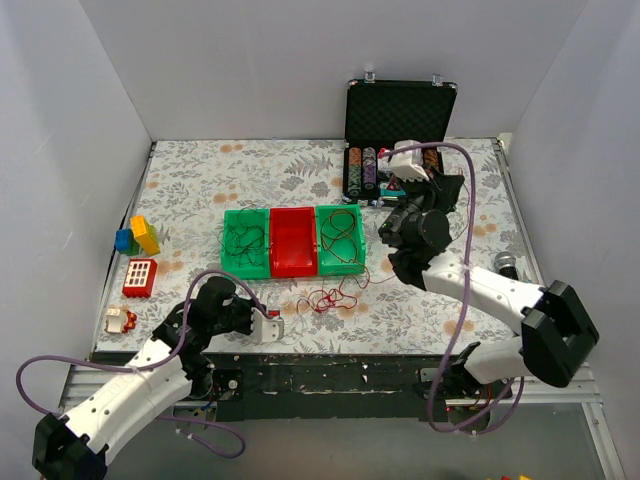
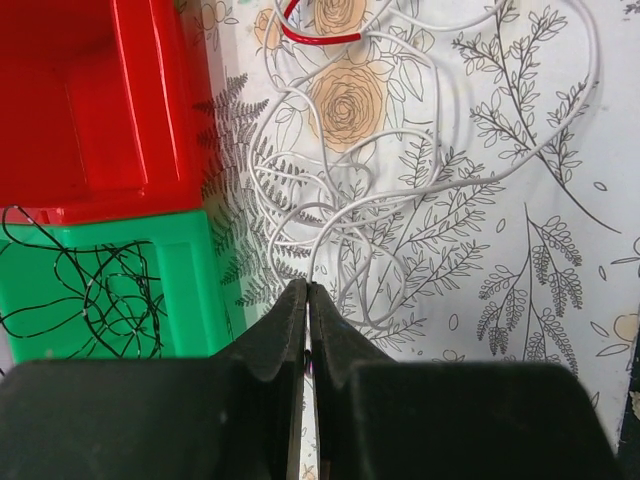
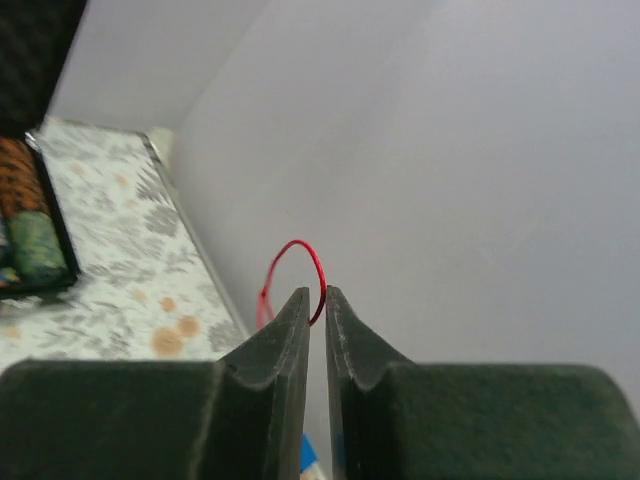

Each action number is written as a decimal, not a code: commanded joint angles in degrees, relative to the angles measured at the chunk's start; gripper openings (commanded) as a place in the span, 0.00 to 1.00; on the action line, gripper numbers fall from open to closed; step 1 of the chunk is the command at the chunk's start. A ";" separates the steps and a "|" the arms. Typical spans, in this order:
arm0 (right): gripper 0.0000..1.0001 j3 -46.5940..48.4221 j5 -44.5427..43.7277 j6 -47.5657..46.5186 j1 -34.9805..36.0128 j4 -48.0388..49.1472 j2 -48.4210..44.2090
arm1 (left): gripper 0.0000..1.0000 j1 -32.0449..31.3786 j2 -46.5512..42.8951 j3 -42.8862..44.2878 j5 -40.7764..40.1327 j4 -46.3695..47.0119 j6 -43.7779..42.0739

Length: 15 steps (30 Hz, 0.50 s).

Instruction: Untangle the cables

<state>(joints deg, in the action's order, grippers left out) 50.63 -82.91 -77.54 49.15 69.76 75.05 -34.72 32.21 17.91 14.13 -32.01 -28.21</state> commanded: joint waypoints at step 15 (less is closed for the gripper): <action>0.79 37.21 -13.41 -35.82 1.13 38.61 25.40 | 0.00 -0.26 -3.64 -1.38 -0.68 6.26 -0.62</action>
<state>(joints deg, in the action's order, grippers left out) 71.72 -85.69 -105.56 52.86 71.46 102.08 -34.72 30.09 18.13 13.91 -27.59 -28.12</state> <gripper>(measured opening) 0.786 0.011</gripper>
